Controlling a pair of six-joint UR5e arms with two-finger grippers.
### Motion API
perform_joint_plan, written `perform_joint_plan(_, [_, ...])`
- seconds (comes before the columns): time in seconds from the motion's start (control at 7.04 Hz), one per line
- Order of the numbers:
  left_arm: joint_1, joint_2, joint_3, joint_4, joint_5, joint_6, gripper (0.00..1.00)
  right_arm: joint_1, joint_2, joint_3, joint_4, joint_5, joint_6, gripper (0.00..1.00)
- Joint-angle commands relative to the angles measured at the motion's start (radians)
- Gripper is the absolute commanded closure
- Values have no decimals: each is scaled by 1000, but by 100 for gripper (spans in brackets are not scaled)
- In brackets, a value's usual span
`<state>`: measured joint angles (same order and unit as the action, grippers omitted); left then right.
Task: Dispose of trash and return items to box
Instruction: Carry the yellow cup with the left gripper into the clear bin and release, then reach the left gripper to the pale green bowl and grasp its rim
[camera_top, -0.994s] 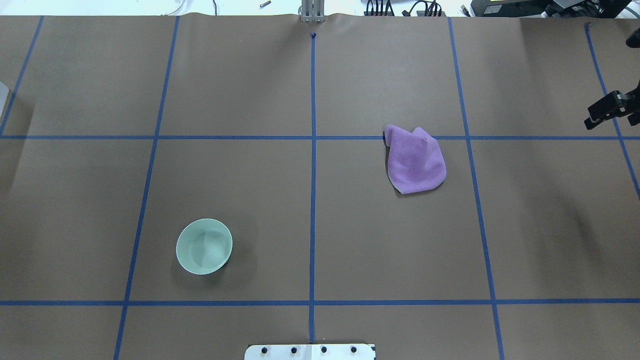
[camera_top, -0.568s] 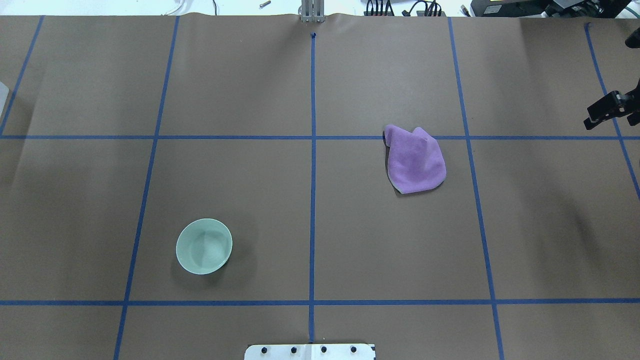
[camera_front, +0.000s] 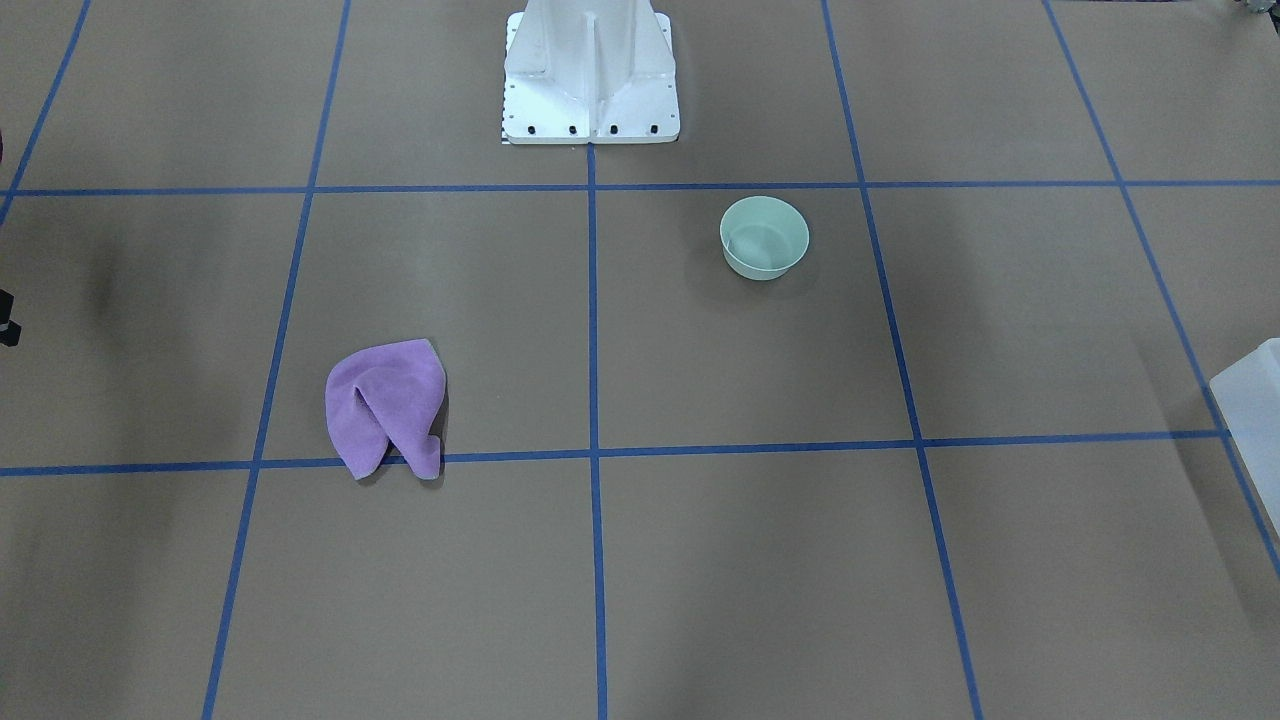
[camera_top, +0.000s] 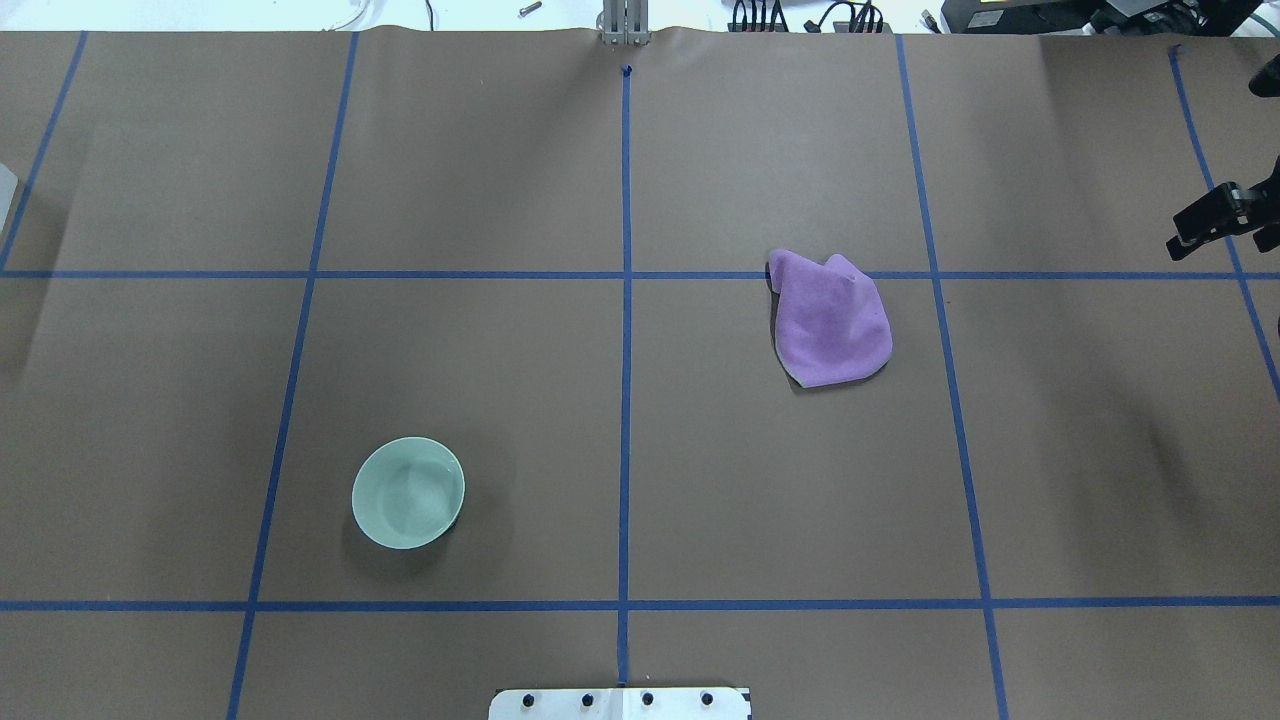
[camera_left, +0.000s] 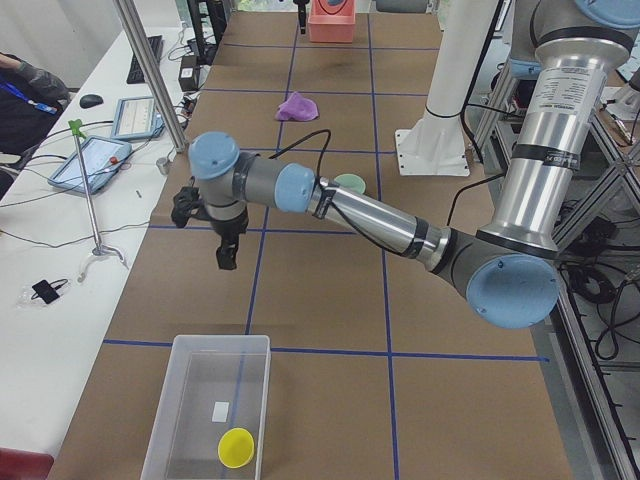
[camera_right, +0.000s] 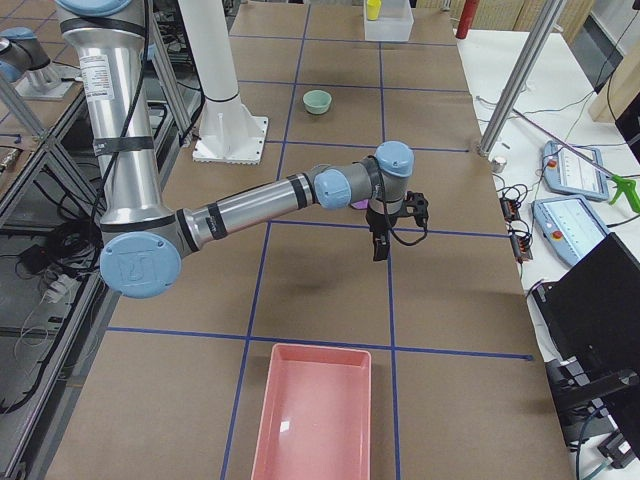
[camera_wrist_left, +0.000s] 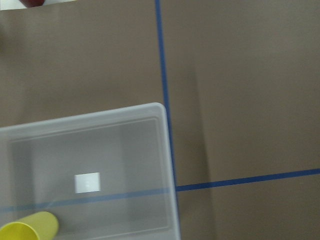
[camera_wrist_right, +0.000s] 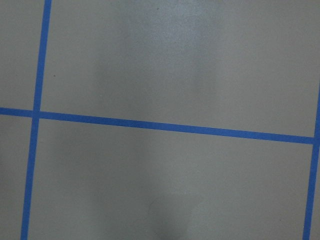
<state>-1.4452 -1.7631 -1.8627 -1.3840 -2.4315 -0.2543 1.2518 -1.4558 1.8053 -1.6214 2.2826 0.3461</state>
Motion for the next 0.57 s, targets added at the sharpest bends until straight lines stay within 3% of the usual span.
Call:
perform_joint_plan(0.0, [277, 59, -301, -1, 0, -338, 1, 0, -1, -1, 0, 0, 1, 0])
perform_joint_plan(0.28, [528, 57, -337, -3, 29, -423, 1, 0, 0, -1, 0, 0, 1, 0])
perform_joint_plan(0.43, [642, 54, -337, -33, 130, -469, 1, 0, 0, -1, 0, 0, 1, 0])
